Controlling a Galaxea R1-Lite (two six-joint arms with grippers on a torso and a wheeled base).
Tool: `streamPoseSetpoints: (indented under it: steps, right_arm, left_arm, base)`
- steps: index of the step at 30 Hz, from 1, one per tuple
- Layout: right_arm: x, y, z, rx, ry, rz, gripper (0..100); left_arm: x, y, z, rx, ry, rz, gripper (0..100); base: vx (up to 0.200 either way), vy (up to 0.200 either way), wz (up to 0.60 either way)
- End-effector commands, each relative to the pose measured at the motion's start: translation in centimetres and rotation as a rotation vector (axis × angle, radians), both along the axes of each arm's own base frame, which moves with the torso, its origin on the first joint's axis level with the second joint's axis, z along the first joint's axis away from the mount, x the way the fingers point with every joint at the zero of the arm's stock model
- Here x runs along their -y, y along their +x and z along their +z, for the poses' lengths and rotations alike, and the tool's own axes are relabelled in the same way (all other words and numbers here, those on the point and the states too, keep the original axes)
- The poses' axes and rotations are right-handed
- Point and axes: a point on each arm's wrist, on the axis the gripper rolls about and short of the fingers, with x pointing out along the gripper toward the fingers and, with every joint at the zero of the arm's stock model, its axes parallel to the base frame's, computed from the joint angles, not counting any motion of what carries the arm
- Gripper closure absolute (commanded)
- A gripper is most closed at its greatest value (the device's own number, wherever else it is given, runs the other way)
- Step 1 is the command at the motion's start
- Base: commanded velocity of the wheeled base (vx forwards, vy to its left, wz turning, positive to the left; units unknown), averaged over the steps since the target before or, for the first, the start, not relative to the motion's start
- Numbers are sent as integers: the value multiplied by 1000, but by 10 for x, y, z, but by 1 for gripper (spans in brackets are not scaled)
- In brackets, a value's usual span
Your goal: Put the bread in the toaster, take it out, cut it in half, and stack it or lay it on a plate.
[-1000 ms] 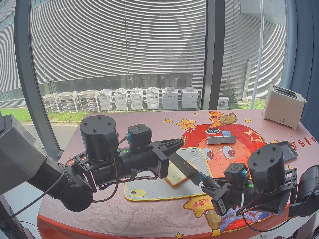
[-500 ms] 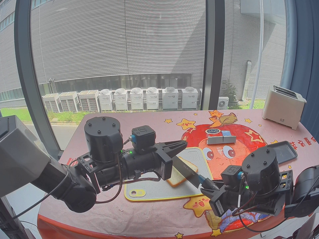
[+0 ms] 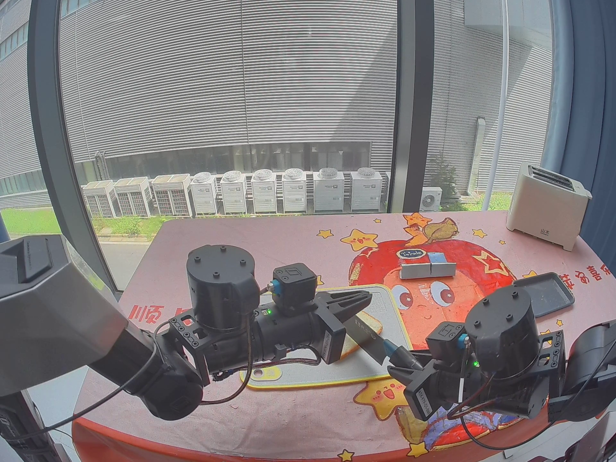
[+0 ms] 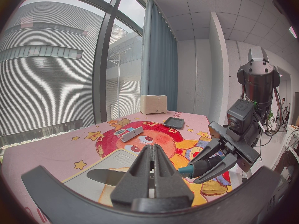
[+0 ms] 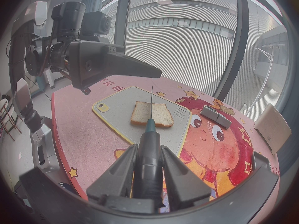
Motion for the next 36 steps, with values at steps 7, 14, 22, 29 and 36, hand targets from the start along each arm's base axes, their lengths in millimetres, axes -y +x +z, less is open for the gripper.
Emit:
streamPoseSetpoints:
  steps: [7, 14, 22, 29, 36]
  right_arm:
    - [-1, -1, -2, -7, -1, -4, 100]
    - [-1, -1, -3, -8, -5, -5, 100]
    - [-1, -2, -2, -7, -3, -3, 100]
    - [0, -2, -1, -3, 0, -6, 100]
    - [0, 0, 2, 5, 15, -15, 100]
  left_arm:
    - [2, -4, -8, -21, 19, -12, 100]
    - [4, -2, -23, -39, 35, -14, 100]
    - [6, 0, -31, -50, 45, -14, 100]
    - [5, 0, -31, -51, 46, -11, 100]
    - [4, 1, -32, -54, 47, -4, 100]
  base:
    - [0, 0, 0]
    - [0, 0, 0]
    - [0, 0, 0]
    - [0, 0, 0]
    - [0, 0, 0]
